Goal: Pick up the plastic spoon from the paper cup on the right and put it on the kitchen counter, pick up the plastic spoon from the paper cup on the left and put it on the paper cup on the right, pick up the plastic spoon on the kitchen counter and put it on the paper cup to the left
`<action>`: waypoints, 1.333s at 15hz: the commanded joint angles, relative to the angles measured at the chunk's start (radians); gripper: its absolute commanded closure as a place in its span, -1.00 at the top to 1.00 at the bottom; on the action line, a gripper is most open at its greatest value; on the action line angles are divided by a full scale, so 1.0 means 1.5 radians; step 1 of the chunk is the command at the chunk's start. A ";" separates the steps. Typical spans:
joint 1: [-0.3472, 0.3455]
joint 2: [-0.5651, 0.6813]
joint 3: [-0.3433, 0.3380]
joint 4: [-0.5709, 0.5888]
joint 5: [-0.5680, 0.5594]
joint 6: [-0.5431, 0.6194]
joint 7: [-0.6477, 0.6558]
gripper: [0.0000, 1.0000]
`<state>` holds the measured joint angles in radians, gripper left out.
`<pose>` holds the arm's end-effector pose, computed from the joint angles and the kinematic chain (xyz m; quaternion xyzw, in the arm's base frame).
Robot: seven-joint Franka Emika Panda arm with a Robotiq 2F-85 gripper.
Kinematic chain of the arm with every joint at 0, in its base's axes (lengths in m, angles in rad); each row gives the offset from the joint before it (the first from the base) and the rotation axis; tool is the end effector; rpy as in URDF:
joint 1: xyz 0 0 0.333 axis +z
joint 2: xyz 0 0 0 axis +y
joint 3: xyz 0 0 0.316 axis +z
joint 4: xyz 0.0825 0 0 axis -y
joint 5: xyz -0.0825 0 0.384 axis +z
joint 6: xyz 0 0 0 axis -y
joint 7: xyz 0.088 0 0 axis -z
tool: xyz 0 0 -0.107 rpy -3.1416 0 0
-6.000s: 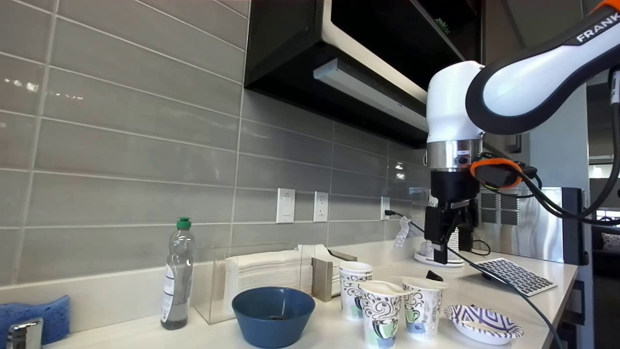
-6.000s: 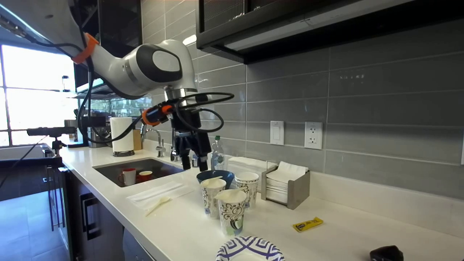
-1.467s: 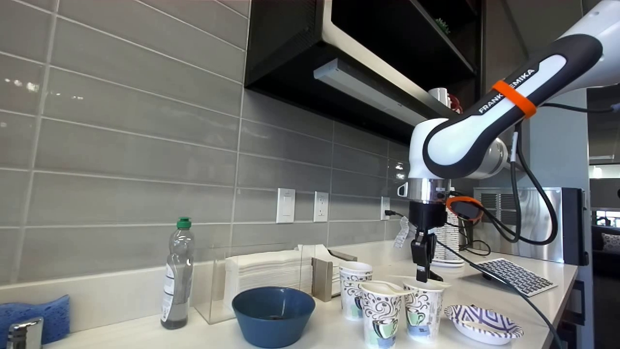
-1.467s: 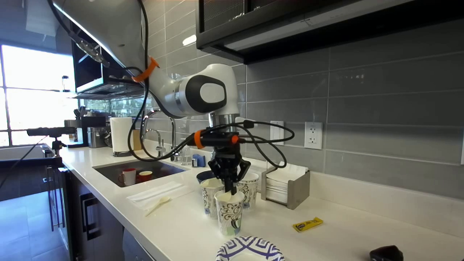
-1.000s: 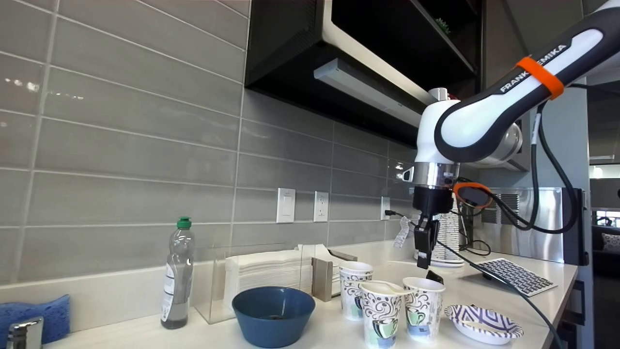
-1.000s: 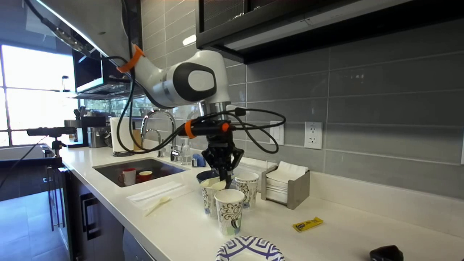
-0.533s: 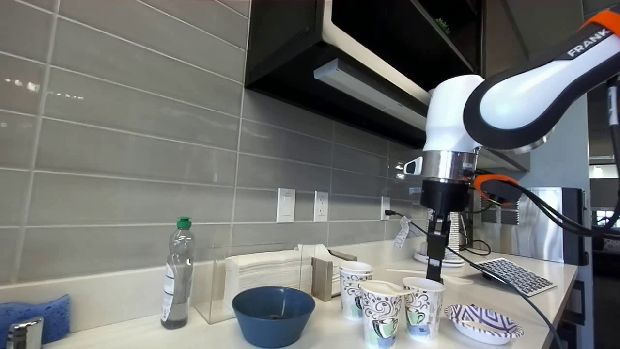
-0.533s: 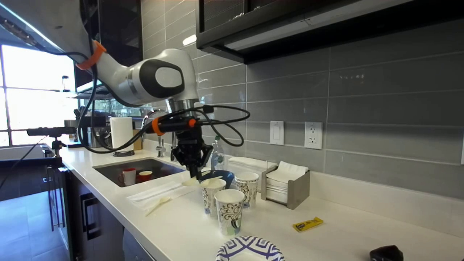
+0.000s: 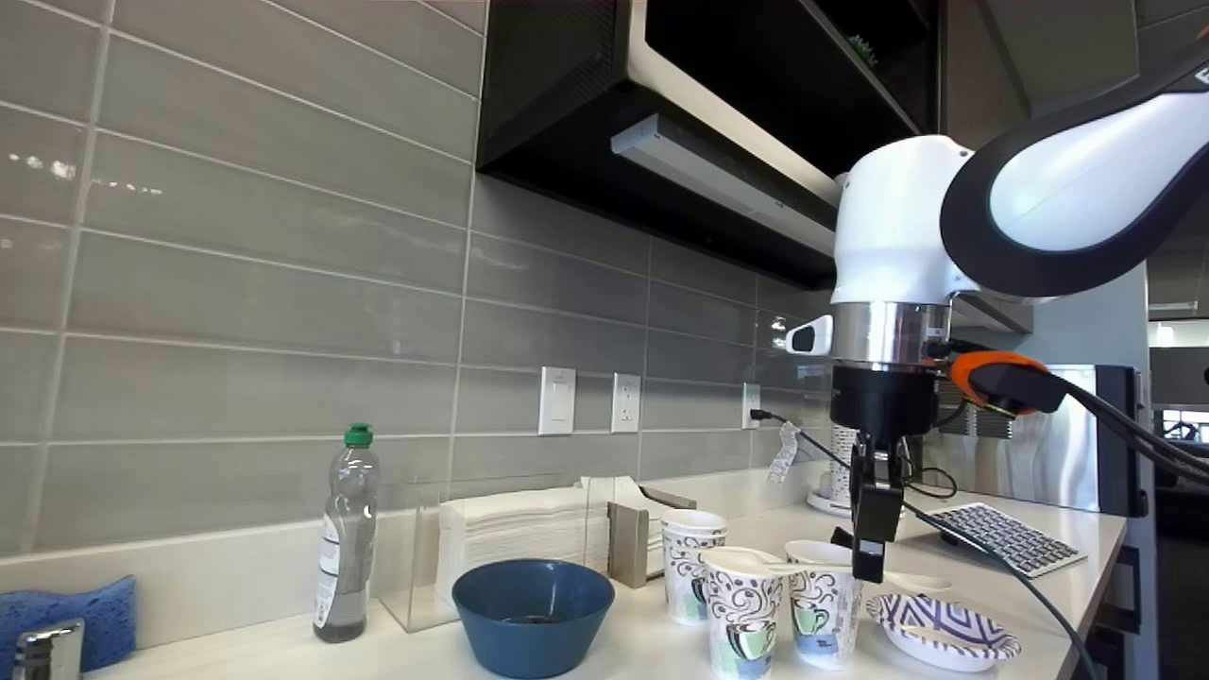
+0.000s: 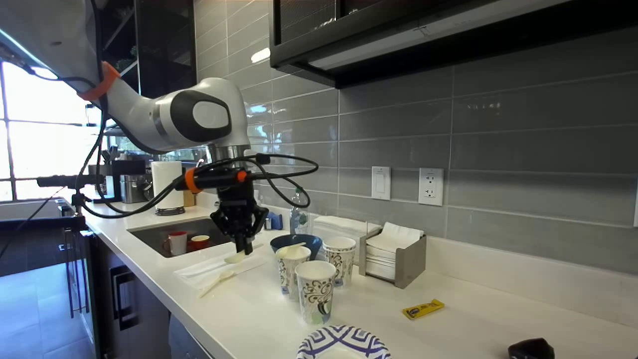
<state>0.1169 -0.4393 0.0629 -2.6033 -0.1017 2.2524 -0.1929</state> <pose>0.3961 0.0688 0.4089 0.9748 0.2121 0.0428 0.0546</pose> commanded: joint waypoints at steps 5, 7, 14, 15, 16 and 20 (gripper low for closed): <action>0.058 0.024 -0.001 0.000 0.058 0.016 -0.060 -0.92; 0.078 0.037 0.009 -0.002 0.073 0.020 -0.063 -0.92; 0.082 0.114 0.049 -0.037 0.063 0.130 0.008 -0.92; 0.076 0.126 0.053 -0.044 0.052 0.158 0.023 -0.92; 0.073 0.140 0.054 -0.047 0.050 0.178 0.032 -0.92; 0.057 0.190 0.050 -0.052 0.048 0.222 0.055 -0.92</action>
<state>0.2321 -0.2080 0.1290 -2.6784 -0.0122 2.5317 -0.1495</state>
